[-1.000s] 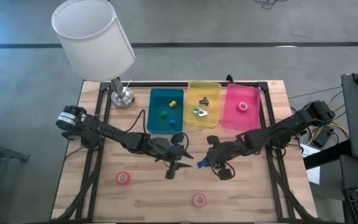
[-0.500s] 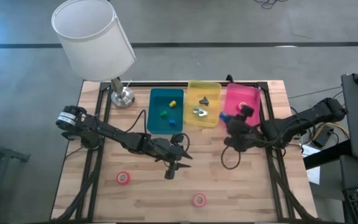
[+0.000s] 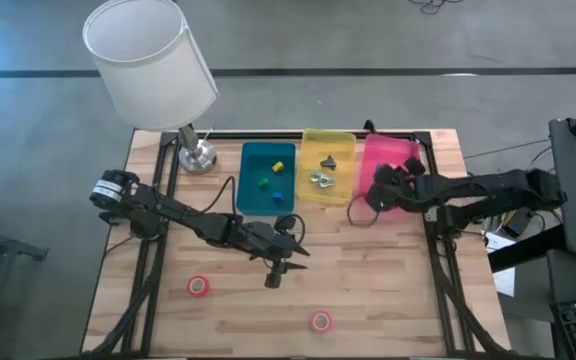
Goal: Pick and place Stapler, Stapler remover, tape
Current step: Put the blue tape on the pink bin
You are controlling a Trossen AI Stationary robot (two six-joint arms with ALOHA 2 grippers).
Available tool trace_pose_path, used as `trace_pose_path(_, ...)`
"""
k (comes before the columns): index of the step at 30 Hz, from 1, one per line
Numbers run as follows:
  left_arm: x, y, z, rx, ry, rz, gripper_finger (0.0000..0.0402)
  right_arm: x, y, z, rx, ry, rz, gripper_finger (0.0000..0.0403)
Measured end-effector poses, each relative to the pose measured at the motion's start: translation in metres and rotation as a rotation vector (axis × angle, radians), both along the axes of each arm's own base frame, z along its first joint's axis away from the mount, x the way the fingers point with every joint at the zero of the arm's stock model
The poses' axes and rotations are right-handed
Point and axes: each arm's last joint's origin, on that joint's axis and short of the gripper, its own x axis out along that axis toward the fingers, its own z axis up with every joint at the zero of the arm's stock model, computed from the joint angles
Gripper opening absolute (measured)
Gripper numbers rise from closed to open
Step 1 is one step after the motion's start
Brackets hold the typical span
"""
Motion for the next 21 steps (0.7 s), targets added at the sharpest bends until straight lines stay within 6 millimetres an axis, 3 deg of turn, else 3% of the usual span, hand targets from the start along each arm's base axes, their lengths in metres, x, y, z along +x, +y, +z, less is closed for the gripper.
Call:
trace_pose_path(8, 0.000, 0.000, 0.000, 0.000, -0.001, 0.000, 0.0163, -0.001, -0.051, -0.024, 0.307, -0.026, -0.058, 0.0120)
trace_pose_path(15, 0.000, 0.000, 0.000, -0.001, 0.000, -0.002, 0.0163, 0.002, -0.079, -0.042, 0.264, 0.122, -0.070, 0.0122)
trace_pose_path(21, 0.000, 0.000, 0.000, 0.018, -0.004, -0.009, 0.0163, 0.010, -0.092, -0.052, 0.275, 0.191, -0.095, 0.0123)
